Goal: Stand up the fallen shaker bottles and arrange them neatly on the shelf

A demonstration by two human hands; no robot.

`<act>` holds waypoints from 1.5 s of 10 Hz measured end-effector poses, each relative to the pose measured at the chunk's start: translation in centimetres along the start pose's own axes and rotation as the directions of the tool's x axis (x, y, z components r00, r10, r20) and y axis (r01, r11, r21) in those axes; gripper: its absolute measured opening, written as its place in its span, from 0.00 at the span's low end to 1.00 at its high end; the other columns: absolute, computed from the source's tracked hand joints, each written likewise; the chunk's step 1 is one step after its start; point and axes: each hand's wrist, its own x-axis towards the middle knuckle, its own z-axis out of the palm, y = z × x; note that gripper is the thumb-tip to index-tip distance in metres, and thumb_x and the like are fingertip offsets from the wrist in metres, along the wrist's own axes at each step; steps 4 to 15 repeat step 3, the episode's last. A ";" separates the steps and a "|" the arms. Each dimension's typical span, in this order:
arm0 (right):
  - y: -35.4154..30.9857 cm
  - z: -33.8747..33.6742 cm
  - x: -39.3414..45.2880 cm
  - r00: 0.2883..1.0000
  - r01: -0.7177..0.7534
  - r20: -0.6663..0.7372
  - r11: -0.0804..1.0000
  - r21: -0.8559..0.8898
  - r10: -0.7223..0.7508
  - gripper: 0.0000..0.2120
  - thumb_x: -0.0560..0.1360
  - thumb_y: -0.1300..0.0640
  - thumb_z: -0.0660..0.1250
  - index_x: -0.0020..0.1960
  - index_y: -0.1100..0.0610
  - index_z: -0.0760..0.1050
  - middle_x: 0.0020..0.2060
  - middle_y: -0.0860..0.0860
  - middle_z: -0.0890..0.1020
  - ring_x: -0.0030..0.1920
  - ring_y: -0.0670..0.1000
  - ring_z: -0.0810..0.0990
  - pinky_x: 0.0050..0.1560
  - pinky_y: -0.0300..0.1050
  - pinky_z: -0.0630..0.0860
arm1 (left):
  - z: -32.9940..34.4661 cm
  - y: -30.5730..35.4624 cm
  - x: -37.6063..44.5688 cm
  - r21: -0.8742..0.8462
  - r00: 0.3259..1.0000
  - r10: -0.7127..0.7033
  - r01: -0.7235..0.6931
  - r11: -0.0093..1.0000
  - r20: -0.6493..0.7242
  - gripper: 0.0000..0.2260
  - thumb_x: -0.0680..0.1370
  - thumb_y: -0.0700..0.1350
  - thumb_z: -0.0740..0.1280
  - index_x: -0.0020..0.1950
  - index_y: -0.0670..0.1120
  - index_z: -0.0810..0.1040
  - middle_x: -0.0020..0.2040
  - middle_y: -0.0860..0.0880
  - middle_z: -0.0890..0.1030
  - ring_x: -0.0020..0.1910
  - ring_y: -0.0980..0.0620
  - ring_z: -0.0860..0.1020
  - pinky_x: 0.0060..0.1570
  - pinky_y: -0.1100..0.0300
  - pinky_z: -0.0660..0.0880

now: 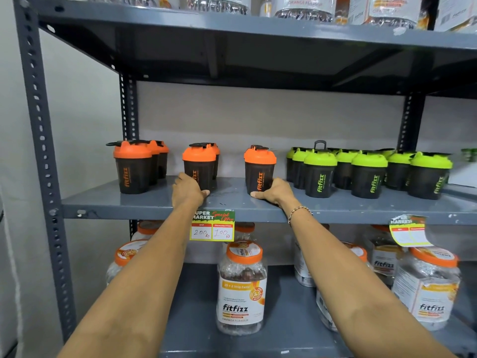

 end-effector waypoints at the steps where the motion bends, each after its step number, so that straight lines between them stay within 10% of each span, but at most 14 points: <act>1: 0.1 -0.4 -1.3 1.000 0.005 -0.029 1.000 -0.003 -0.005 0.30 0.66 0.46 0.75 0.62 0.61 0.73 0.60 0.58 0.79 0.61 0.59 0.77 0.60 0.52 0.75 | -0.4 0.0 -1.3 -0.008 0.995 0.025 -0.026 1.000 -0.099 0.29 0.75 0.48 0.70 0.68 0.35 0.62 0.66 0.36 0.68 0.66 0.38 0.68 0.63 0.48 0.69; 3: 1.6 -0.9 -13.5 0.772 0.487 -0.486 0.873 0.037 -0.410 0.09 0.79 0.52 0.59 0.41 0.52 0.72 0.37 0.49 0.77 0.40 0.47 0.74 0.42 0.41 0.68 | 0.4 -0.1 -8.2 -0.022 0.722 0.537 -0.606 0.795 -0.436 0.13 0.80 0.45 0.58 0.58 0.39 0.75 0.53 0.41 0.77 0.54 0.43 0.74 0.56 0.53 0.69; 15: 1.6 -0.9 -13.5 0.772 0.487 -0.486 0.873 0.037 -0.410 0.09 0.79 0.52 0.59 0.41 0.52 0.72 0.37 0.49 0.77 0.40 0.47 0.74 0.42 0.41 0.68 | 0.4 -0.1 -8.2 -0.022 0.722 0.537 -0.606 0.795 -0.436 0.13 0.80 0.45 0.58 0.58 0.39 0.75 0.53 0.41 0.77 0.54 0.43 0.74 0.56 0.53 0.69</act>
